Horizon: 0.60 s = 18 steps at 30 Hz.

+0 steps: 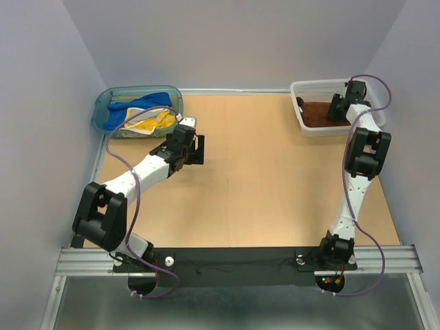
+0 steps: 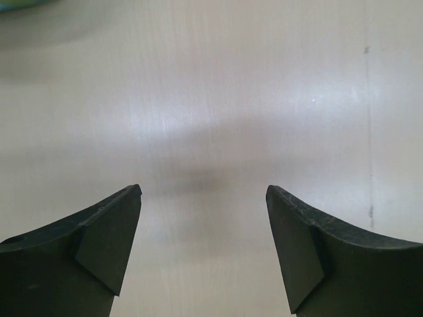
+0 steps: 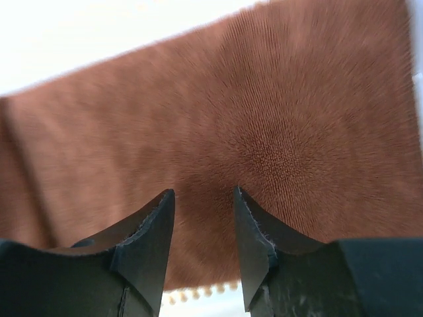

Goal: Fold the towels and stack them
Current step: Neatly place the folded towel into the bin

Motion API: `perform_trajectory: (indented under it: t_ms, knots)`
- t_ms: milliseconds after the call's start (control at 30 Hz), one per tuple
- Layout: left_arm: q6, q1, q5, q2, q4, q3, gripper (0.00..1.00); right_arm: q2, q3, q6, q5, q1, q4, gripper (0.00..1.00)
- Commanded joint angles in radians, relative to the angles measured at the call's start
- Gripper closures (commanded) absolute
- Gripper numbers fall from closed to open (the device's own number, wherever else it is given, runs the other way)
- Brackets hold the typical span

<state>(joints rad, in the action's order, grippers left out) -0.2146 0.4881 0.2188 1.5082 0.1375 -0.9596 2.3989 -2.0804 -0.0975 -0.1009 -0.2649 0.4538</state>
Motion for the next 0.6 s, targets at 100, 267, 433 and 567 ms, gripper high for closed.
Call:
perform_trajectory:
  t_ms: [100,267,433,567]
  knots:
    - [-0.029,0.004,-0.035,-0.127,0.02,-0.024,0.13,0.058,-0.027,0.033,0.089,-0.003,-0.043,0.54]
    - [-0.043,0.004,-0.042,-0.16,0.039,-0.016,0.13,0.065,-0.023,0.076,0.096,-0.016,-0.044,0.53]
    - [-0.043,0.003,-0.033,-0.187,0.045,-0.005,0.13,0.065,-0.015,0.116,0.148,-0.03,-0.043,0.53]
    - [-0.048,0.004,-0.033,-0.197,0.048,0.004,0.13,0.046,-0.003,0.12,0.162,-0.045,-0.044,0.53]
